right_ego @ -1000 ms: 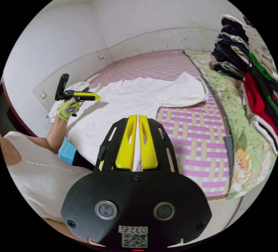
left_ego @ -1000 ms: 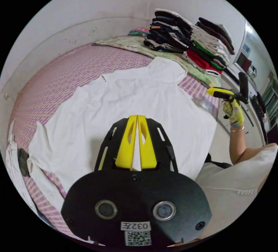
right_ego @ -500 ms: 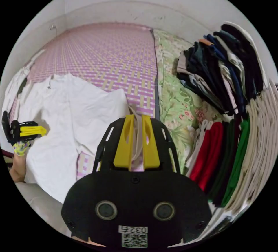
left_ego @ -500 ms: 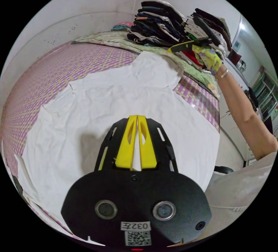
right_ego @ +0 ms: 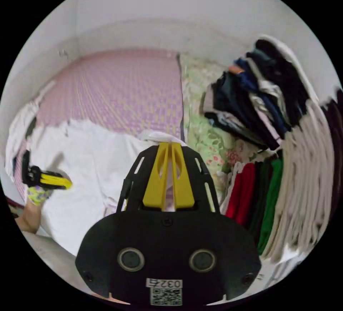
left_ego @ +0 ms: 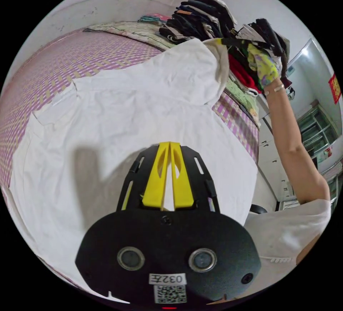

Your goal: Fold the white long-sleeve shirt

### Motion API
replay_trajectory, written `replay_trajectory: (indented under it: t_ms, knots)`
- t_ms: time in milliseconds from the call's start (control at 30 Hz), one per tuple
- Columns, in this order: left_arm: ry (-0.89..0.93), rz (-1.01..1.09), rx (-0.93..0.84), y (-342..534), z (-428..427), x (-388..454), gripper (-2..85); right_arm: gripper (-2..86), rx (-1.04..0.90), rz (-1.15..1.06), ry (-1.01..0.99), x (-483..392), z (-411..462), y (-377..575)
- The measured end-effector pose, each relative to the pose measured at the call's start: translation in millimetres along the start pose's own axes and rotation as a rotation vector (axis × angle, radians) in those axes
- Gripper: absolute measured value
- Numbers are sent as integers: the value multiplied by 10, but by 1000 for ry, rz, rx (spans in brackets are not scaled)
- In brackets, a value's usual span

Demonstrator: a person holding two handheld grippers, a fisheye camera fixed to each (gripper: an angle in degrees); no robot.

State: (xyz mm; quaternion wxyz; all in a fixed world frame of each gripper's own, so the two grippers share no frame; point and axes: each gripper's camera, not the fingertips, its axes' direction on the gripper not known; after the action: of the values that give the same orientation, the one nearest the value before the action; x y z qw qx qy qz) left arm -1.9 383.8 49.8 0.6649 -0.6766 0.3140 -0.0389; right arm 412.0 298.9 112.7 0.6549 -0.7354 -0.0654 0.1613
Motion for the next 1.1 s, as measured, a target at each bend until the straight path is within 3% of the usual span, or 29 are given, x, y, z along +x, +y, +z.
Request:
replay_trajectory:
  t_ms: [67,167,267,400,567,767,1000,1100]
  knots:
    - [44,-23,1,-19,-26,-117,-10,-10,231,128,-143,233,-639,564]
    - [84,-40,2,-33,-56,-232,-9,-9,429,342,-295,557,-981,1495]
    - [111,-50,6,-32,-88,-322,-9,-6,453,592,-439,892,-756,2437]
    - [140,-63,9,-20,-123,-437,-9,18,276,817,-464,1154,-222,3254]
    - [240,-97,20,38,-161,-674,-9,95,250,798,-264,1228,-289,3585]
    - [269,-108,24,119,-205,-839,-9,109,360,682,-125,1296,-459,3498]
    - [275,-74,76,251,-318,-936,-9,105,286,501,55,1165,-225,2968]
    - [307,-75,137,355,-454,-1048,-8,45,219,461,47,1073,-50,2794]
